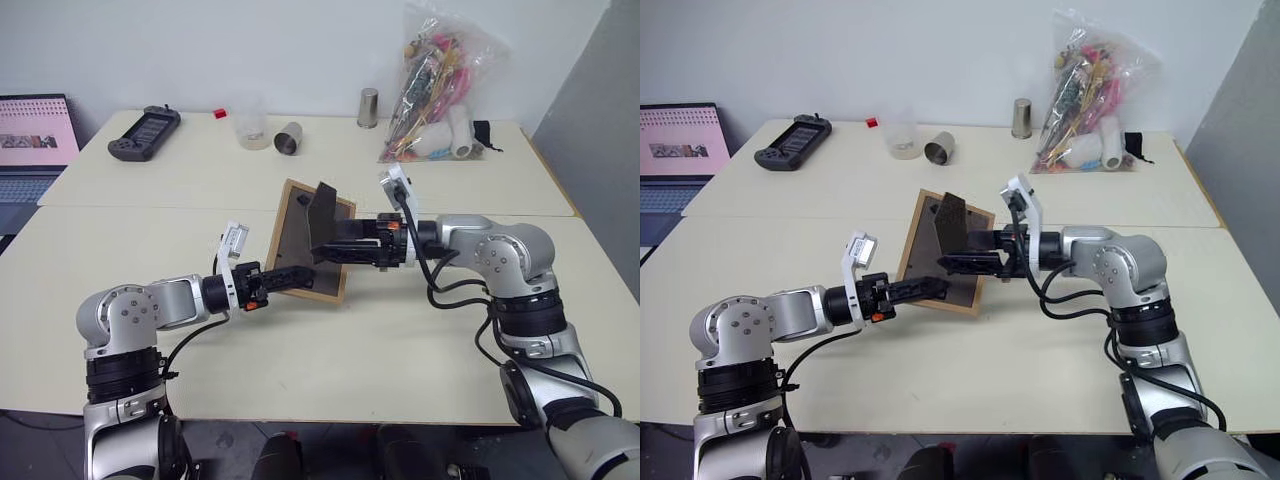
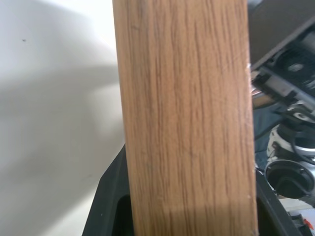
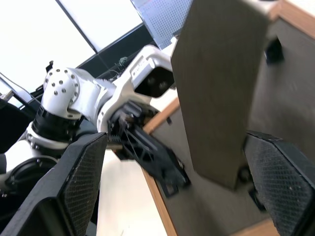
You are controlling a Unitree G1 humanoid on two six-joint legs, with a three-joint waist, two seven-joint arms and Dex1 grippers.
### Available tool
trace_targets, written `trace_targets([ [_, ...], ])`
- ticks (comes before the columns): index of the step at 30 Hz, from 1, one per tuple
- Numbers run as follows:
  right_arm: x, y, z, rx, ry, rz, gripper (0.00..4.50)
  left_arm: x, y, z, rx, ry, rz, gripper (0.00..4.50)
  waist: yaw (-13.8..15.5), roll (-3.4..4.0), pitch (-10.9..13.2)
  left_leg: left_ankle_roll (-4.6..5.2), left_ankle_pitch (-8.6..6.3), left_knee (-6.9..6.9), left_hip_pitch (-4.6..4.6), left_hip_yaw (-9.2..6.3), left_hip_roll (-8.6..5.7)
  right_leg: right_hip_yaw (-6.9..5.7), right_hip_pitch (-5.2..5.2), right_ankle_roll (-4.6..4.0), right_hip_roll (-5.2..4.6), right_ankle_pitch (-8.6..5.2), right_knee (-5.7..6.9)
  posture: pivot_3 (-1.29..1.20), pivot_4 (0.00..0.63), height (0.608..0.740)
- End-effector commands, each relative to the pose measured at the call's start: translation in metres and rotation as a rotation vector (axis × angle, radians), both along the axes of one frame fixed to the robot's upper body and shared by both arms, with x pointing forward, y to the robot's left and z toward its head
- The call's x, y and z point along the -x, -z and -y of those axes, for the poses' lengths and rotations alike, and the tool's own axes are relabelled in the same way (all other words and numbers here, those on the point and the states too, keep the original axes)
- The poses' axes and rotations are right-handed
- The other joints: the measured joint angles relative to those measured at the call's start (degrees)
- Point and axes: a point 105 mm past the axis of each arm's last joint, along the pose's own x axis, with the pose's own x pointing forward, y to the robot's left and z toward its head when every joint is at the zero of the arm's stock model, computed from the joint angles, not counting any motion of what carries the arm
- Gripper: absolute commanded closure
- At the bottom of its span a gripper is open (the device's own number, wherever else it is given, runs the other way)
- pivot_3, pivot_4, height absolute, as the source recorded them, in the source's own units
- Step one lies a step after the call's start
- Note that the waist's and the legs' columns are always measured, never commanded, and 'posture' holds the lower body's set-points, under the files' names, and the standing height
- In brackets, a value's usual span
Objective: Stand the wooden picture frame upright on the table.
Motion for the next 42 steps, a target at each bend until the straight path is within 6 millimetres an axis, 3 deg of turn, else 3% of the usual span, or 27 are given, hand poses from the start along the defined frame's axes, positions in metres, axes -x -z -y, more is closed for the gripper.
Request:
trace_targets([
  [1, -0.006, 0.008, 0.034, 0.103, 0.061, 0.134, 0.02, 0.007, -0.018, 0.003, 0.054, 0.045, 0.028, 3.21, 0.05, 0.0, 0.0, 0.0, 0.0, 0.0, -0.01, 0.0, -0.01, 0.0, 0.0, 0.0, 0.0, 0.0, -0.03, 0.0, 0.15, 0.74],
  [6, -0.007, 0.038, 0.085, 0.355, 0.069, 0.385, 0.02, 0.016, -0.016, 0.003, 0.113, 0.095, -0.05, 3.21, 0.31, -0.03, 0.02, 0.0, -0.01, -0.03, -0.15, 0.0, -0.02, -0.05, 0.06, 0.11, -0.03, 0.05, -0.44, 0.0, 0.15, 0.74],
  [9, -0.023, 0.048, 0.098, 0.476, 0.116, 0.723, 0.02, 0.02, -0.015, 0.003, 0.153, 0.136, -0.11, 3.21, -0.3, -0.05, 0.03, 0.0, -0.01, -0.05, -0.16, 0.03, -0.01, 0.01, 0.07, 0.17, -0.04, 0.09, -0.55, 0.0, 0.15, 0.74],
  [13, -0.03, 0.045, 0.088, 0.506, 0.135, 1.228, 0.02, 0.017, -0.024, 0.007, 0.23, 0.166, -0.153, 3.21, -0.93, -0.07, 0.05, 0.0, 0.0, -0.06, -0.05, 0.07, 0.01, 0.09, 0.09, 0.25, -0.03, 0.14, -0.5, 0.0, 0.15, 0.74],
  [16, -0.024, 0.029, 0.071, 0.438, 0.15, 1.562, 0.02, 0.016, -0.027, 0.013, 0.268, 0.163, -0.17, 3.21, -0.94, -0.09, 0.06, -0.02, 0.01, 0.0, -0.05, 0.08, 0.0, 0.12, 0.1, 0.27, -0.04, 0.17, -0.46, 0.0, 0.15, 0.74],
  [19, -0.015, 0.022, 0.054, 0.342, 0.144, 1.741, 0.02, 0.019, -0.028, 0.02, 0.294, 0.147, -0.192, 3.21, -0.88, -0.09, 0.06, -0.15, 0.08, 0.02, -0.05, 0.08, -0.03, 0.15, 0.1, 0.26, -0.11, 0.18, -0.43, 0.0, 0.15, 0.74],
  [27, -0.02, 0.025, 0.03, 0.288, 0.123, 1.929, 0.02, 0.027, -0.028, 0.026, 0.299, 0.134, -0.183, 3.21, 0.15, -0.09, 0.05, -0.27, 0.15, 0.11, 0.03, 0.07, -0.1, 0.16, 0.11, 0.23, -0.12, 0.18, -0.25, 0.0, 0.15, 0.74],
  [30, -0.022, 0.026, 0.029, 0.278, 0.116, 1.936, 0.5, 0.029, -0.027, 0.027, 0.298, 0.131, -0.177, 3.21, 0.21, -0.09, 0.05, -0.27, 0.15, 0.12, 0.03, 0.08, -0.12, 0.19, 0.12, 0.23, -0.12, 0.18, -0.25, 0.0, 0.15, 0.74],
  [39, -0.025, 0.027, 0.031, 0.274, 0.119, 1.966, 2.82, 0.033, -0.024, 0.025, 0.292, 0.117, -0.171, 3.21, 0.1, -0.09, 0.05, -0.26, 0.15, 0.12, 0.03, 0.08, -0.12, 0.2, 0.13, 0.22, -0.12, 0.18, -0.24, 0.0, 0.15, 0.74],
  [42, -0.024, 0.027, 0.031, 0.267, 0.115, 1.979, 3.03, 0.032, -0.024, 0.025, 0.294, 0.11, -0.171, 3.21, 0.07, -0.09, 0.05, -0.25, 0.15, 0.12, 0.05, 0.07, -0.11, 0.2, 0.13, 0.22, -0.12, 0.18, -0.23, 0.0, 0.15, 0.74],
])
